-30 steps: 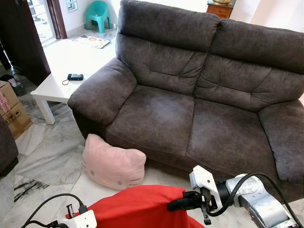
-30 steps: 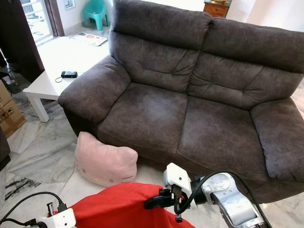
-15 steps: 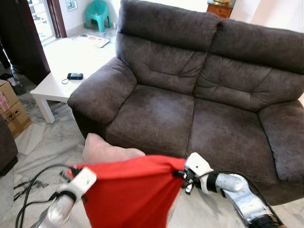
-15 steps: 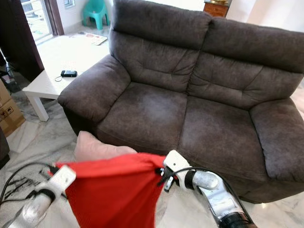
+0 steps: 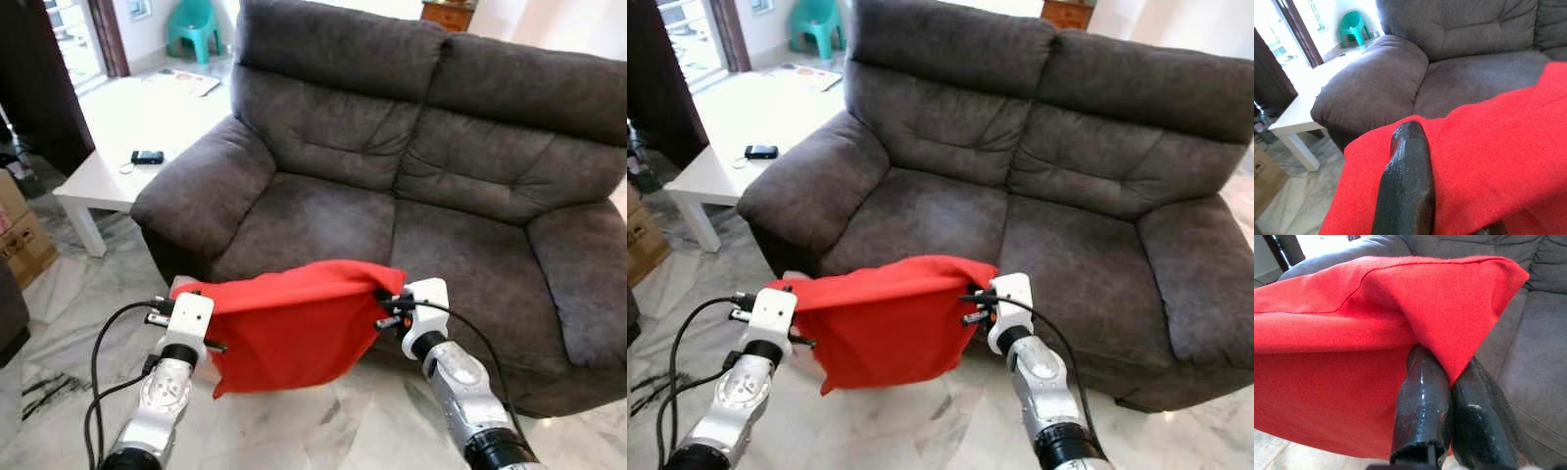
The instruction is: Move the pillow to the sofa from floor
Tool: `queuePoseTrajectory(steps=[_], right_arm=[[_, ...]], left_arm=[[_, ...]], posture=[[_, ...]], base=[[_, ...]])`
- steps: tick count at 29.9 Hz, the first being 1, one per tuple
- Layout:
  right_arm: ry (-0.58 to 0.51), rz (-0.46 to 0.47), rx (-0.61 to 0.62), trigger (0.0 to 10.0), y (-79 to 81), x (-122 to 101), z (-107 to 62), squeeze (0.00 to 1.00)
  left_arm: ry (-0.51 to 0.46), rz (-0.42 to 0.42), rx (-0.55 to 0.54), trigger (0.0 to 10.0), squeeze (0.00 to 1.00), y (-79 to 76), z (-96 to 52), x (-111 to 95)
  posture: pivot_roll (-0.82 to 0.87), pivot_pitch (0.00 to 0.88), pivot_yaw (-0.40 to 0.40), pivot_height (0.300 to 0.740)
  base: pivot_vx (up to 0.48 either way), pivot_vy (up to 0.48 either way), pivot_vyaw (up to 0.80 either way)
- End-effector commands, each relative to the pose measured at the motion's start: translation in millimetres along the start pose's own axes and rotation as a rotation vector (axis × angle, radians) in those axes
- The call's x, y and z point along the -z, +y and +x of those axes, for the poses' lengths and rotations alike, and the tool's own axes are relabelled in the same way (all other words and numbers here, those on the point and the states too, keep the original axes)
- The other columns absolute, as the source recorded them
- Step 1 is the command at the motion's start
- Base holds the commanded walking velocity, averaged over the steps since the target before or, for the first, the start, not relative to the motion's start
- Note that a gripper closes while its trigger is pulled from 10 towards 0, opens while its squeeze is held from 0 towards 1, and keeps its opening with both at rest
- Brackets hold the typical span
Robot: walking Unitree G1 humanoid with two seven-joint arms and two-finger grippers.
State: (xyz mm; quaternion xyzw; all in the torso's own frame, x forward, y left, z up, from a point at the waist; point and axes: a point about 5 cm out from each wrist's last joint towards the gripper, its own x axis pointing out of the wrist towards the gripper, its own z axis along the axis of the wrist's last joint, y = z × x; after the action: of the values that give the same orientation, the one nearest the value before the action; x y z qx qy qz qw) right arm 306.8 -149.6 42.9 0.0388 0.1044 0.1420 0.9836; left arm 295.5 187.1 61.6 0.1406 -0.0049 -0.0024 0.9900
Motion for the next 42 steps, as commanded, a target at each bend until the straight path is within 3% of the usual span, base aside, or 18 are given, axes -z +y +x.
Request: queuePoseTrajectory(steps=[1,8,14,28,33,42], right_arm=[[-0.038,0.026,0.065,10.0,-11.8,-2.8,-2.9,0.00],[-0.059,0.020,0.028,10.0,-4.3,-4.8,1.9,0.00],[-0.055,-0.019,-0.035,10.0,3.2,-2.8,2.7,0.00],[-0.092,-0.017,0.013,10.0,-5.5,-12.2,5.8,0.00],[-0.094,-0.015,0.010,10.0,-4.9,-13.9,7.4,0.00],[-0.116,-0.019,0.007,10.0,-2.9,-17.4,9.8,0.00]], left_arm=[[-0.102,-0.067,-0.104,10.0,0.00,22.7,9.9,-24.4],[-0.118,-0.057,-0.101,10.0,0.00,27.1,11.9,-31.3],[-0.128,-0.026,-0.066,10.0,0.00,21.7,12.1,-34.7],[-0.129,0.008,-0.051,10.0,0.00,21.3,10.4,-35.5],[-0.127,0.009,-0.050,10.0,0.00,20.8,10.4,-35.6],[-0.127,0.012,-0.049,10.0,0.00,21.2,10.2,-35.5]], posture=[[0.11,0.000,-0.134,0.740],[0.11,0.000,-0.131,0.740],[0.11,0.000,-0.133,0.740],[0.11,0.000,-0.135,0.740],[0.11,0.000,-0.136,0.740],[0.11,0.000,-0.139,0.740]], base=[[0.000,0.000,0.00],[0.000,0.000,0.00],[0.000,0.000,0.00],[0.000,-0.197,0.00],[0.000,-0.273,-0.80],[0.000,-0.204,0.00]])
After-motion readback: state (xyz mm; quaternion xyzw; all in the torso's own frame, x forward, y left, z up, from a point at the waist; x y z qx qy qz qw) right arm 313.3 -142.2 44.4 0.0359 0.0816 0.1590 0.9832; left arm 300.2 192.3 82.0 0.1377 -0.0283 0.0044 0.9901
